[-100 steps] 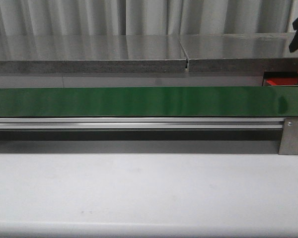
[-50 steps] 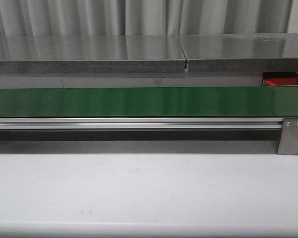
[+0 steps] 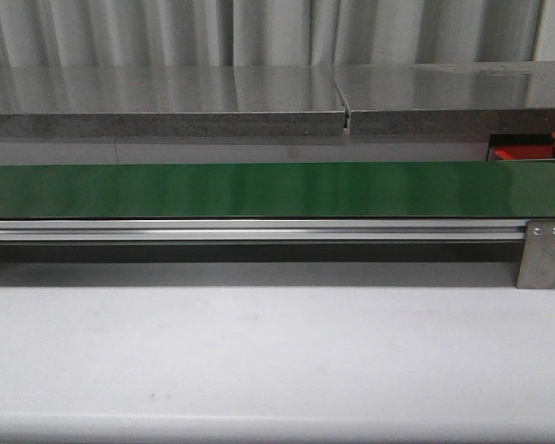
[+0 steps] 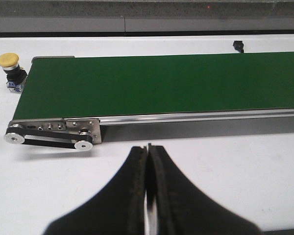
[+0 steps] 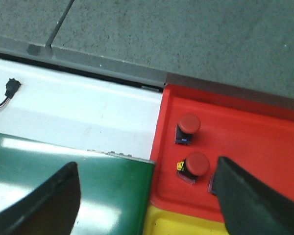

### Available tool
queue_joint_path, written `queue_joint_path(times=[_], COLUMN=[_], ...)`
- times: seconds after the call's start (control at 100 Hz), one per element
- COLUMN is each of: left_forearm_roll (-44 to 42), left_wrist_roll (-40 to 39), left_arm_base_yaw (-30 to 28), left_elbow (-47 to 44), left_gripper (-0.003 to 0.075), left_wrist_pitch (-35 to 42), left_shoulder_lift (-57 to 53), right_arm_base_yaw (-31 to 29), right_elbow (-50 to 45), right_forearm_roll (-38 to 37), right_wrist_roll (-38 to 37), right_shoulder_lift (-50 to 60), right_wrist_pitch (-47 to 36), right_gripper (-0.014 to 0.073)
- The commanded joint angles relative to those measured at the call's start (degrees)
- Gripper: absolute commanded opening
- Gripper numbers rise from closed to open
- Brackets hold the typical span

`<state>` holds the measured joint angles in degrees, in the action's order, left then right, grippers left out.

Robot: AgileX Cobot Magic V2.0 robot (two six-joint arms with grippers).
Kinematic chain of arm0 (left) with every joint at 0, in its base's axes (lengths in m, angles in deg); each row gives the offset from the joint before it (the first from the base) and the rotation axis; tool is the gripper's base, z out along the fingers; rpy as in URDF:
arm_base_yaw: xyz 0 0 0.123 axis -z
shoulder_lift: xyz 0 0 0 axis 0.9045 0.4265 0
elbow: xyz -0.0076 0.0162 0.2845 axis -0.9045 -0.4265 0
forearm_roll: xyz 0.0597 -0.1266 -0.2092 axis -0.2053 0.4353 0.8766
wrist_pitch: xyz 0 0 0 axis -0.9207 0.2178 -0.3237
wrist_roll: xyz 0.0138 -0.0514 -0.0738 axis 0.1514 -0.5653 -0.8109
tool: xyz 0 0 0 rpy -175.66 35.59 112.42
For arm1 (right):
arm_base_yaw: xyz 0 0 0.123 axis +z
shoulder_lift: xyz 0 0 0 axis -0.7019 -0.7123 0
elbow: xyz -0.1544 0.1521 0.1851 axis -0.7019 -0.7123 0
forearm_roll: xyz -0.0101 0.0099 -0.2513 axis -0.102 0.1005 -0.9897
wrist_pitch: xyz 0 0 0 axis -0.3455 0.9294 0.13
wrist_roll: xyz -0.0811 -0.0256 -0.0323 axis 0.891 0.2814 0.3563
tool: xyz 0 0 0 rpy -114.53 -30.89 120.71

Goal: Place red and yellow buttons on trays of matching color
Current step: 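Lift the right gripper away from the red tray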

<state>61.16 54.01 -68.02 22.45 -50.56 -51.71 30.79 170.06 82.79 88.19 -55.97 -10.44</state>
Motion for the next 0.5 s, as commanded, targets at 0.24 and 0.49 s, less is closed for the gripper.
queue_joint_path(times=[0.24, 0.49], left_forearm_roll=[1.3, 1.3], left_wrist_roll=[-0.11, -0.11], left_arm_base_yaw=[0.49, 0.49], left_elbow=[1.38, 1.38], left_gripper=[-0.002, -0.002], left_wrist_pitch=[3.77, 3.77], left_shoulder_lift=[0.17, 0.17], right_arm_base_yaw=[0.0, 0.0], right_elbow=[-32.61, -48.84], right_forearm_roll=[1.21, 3.36], right_wrist_roll=[2.92, 5.45], right_shoulder_lift=[25.54, 37.44], right_wrist_pitch=[-18.17, -17.39], right_gripper=[0.0566, 0.0566])
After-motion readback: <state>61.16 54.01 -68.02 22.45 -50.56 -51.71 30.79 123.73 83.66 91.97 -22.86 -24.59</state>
